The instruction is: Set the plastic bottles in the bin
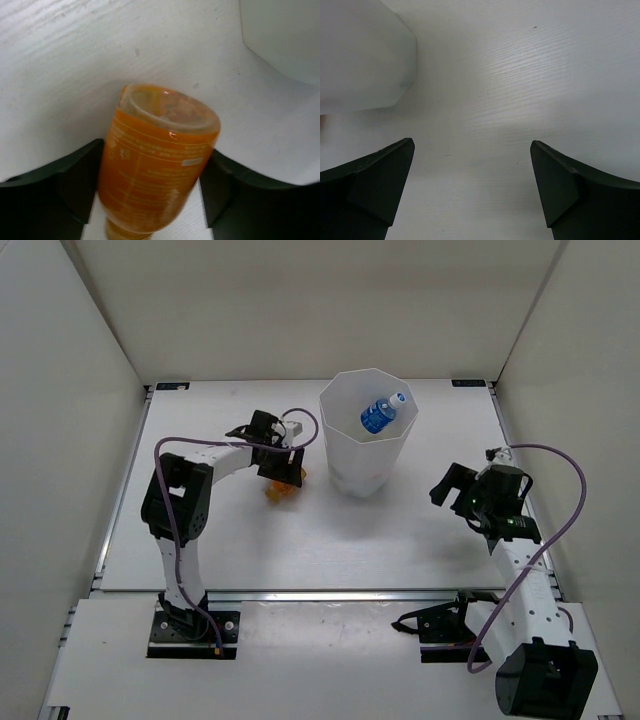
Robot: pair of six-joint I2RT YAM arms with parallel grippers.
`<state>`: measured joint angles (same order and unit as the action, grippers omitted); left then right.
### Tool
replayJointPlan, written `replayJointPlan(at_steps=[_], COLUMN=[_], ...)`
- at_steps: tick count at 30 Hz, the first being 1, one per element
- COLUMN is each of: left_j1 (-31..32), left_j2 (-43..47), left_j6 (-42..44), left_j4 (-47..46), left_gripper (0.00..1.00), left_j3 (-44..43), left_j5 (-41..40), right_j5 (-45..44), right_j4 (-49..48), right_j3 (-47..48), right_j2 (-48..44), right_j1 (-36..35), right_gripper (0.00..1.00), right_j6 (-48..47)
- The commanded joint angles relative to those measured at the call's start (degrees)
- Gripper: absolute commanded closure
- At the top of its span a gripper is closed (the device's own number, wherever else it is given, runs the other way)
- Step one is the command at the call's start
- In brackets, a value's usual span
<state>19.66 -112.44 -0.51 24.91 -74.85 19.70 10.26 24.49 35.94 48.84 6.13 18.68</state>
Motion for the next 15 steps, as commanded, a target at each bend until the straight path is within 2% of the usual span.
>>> replayJointPlan(at_steps=[1,3,4,7,8,9,11,13,15], left_j1=[0.5,-0.2,-0.4,-1.6,-1.8,-1.6,0.5,3.4,5.5], left_j2=[4.7,7.2,9.7,17.8,20.4,21.8,25.1,26.4,26.8], left_j6=[-1.9,-4.0,-5.4,-9.7,-11.4,-12.2,-14.9,-16.2,-18.7], left_j4=[3.5,4.5,5.2,6.1,7.0,7.9,8.8,8.6,4.0], left_gripper=[0.27,0.51,0.55,0.5,0.44,0.43,0.48,0.44,0.46], left_j3=[0.7,0.8,0.8,-1.2,-2.4,-4.9,-10.2,-17.7,-20.8], left_j5=[-6.1,-8.6,-9.2,-14.9,-19.1,-24.3,-32.2,-36.2,-39.3], right_j5=[1.7,1.6,1.7,1.3,1.0,0.4,-0.7,-1.9,-3.2], right_j4=[-2.6,-2.6,-2.7,-2.5,-2.3,-1.8,-1.0,-0.9,-1.1], right_j3=[-0.4,-0.9,-0.6,-1.0,-1.4,-1.8,-1.8,-1.7,-1.5], right_j2=[-2.1,-2.5,-2.8,-3.3,-3.2,-3.1,-2.4,-2.0,-2.8], right_j1=[0.6,0.6,1.0,0.6,0.6,0.2,0.2,-0.2,-0.7], right_gripper=[0.01,0.01,0.01,0.01,0.01,0.01,0.01,0.01,0.01], right_j6=[1.0,0.7,0.5,0.0,0.1,-0.7,-1.8,-2.8,-2.8])
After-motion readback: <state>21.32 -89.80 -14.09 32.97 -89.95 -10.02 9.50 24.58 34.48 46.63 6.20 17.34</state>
